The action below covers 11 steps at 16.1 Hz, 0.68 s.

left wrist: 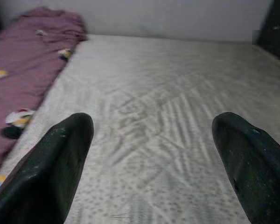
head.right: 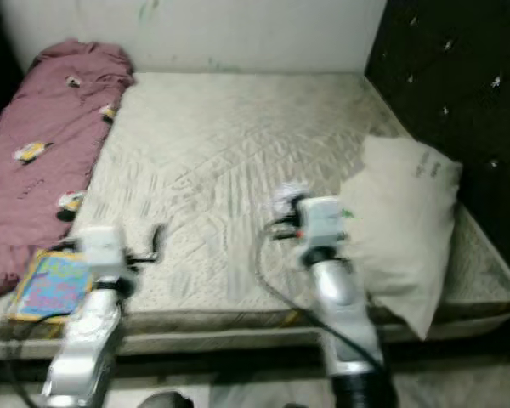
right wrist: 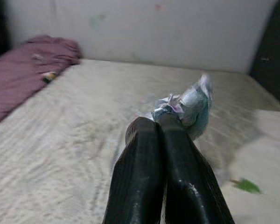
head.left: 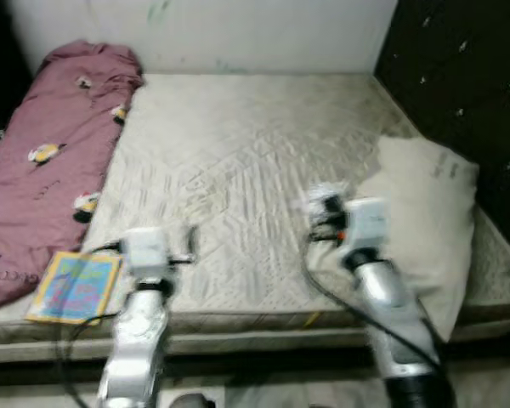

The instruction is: Clean up the room

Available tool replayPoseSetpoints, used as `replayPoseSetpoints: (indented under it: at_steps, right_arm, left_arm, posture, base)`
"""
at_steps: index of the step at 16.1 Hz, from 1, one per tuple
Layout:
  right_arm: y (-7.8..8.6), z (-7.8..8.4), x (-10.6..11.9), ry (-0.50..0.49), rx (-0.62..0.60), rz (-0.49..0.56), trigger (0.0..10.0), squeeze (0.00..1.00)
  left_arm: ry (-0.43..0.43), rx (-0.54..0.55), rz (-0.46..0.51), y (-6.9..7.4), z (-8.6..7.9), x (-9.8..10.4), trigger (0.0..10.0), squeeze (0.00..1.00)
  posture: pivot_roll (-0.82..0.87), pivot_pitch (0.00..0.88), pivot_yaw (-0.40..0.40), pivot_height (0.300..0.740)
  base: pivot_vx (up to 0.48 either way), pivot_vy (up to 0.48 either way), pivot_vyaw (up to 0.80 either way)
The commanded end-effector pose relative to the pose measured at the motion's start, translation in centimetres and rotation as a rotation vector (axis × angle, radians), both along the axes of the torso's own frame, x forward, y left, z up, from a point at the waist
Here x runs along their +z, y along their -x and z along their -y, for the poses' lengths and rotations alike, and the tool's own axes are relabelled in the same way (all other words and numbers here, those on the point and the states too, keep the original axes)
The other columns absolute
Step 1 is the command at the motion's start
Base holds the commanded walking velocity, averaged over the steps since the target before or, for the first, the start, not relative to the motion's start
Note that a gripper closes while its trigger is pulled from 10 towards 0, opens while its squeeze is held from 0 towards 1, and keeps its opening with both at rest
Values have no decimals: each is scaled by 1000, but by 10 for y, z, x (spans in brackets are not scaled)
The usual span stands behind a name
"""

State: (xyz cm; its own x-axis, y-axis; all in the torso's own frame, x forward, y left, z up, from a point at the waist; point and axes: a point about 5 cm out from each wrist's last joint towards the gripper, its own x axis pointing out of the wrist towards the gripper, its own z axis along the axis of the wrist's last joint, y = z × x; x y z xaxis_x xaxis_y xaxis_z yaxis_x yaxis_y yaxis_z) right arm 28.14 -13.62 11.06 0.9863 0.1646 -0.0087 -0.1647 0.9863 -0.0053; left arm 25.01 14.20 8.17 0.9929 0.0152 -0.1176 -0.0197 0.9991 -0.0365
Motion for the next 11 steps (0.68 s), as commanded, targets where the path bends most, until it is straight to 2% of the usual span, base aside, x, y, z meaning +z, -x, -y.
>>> replayPoseSetpoints:
  at_steps: [1,10,11]
  right_arm:
    - [-2,-8,2,-9,23,4,10000,0]
    - [2,-7,-5,11,27,-26,10000,0]
    - [2,-7,-5,13,28,-29,10000,0]
  left_arm:
    - [-17,33,-13,1,-10,-3,10000,0]
    - [-7,38,-16,3,-11,-4,10000,0]
    - [-7,36,-15,4,-10,-4,10000,0]
  posture:
    - [-7,0,-14,740]
    - [-13,0,-15,740]
    - [-12,0,-16,740]
  base:
    - [0,382,0]
    - [0,383,0]
    - [0,0,0]
